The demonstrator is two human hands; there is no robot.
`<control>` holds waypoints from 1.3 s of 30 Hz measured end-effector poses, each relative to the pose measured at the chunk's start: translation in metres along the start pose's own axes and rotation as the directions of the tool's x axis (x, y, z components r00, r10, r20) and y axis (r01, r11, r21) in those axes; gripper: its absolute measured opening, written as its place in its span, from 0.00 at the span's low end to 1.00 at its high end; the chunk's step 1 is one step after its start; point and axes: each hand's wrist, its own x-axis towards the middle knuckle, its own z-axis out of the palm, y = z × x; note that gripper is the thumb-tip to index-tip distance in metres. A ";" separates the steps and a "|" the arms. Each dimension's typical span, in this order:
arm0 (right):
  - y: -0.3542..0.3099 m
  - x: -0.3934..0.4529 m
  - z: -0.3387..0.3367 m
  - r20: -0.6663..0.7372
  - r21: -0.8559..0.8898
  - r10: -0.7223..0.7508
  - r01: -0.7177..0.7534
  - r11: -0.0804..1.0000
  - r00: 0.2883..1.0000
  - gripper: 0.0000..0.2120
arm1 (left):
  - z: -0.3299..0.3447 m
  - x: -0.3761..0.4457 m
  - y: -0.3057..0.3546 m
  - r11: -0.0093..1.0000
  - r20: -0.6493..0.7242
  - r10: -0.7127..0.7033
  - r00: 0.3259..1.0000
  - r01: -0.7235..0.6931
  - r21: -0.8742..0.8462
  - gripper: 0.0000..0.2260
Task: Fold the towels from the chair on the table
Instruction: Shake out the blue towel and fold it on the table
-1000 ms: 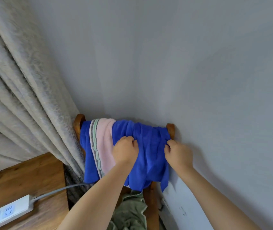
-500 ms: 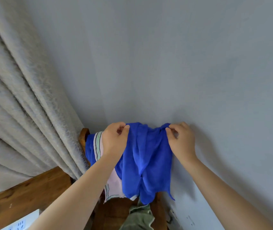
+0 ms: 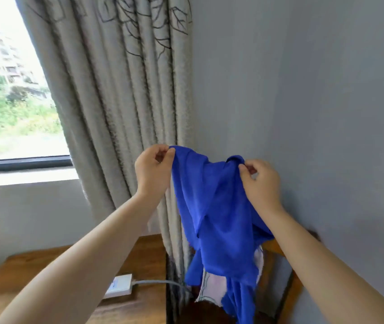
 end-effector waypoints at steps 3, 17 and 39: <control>-0.051 -0.002 0.031 0.042 0.076 -0.094 0.090 0.993 0.995 0.07 | -0.064 0.012 -0.002 0.999 -0.145 0.034 0.989 -0.028 0.043 0.04; -0.193 -0.171 0.176 0.465 0.224 0.044 -0.166 0.960 0.884 0.06 | -0.344 -0.062 -0.086 0.898 -0.236 -0.264 0.935 0.327 0.293 0.07; -0.143 -0.404 0.271 0.814 -0.350 0.494 -0.421 0.837 0.306 0.07 | -0.459 -0.244 -0.263 0.232 -0.117 -0.874 0.472 0.616 0.753 0.09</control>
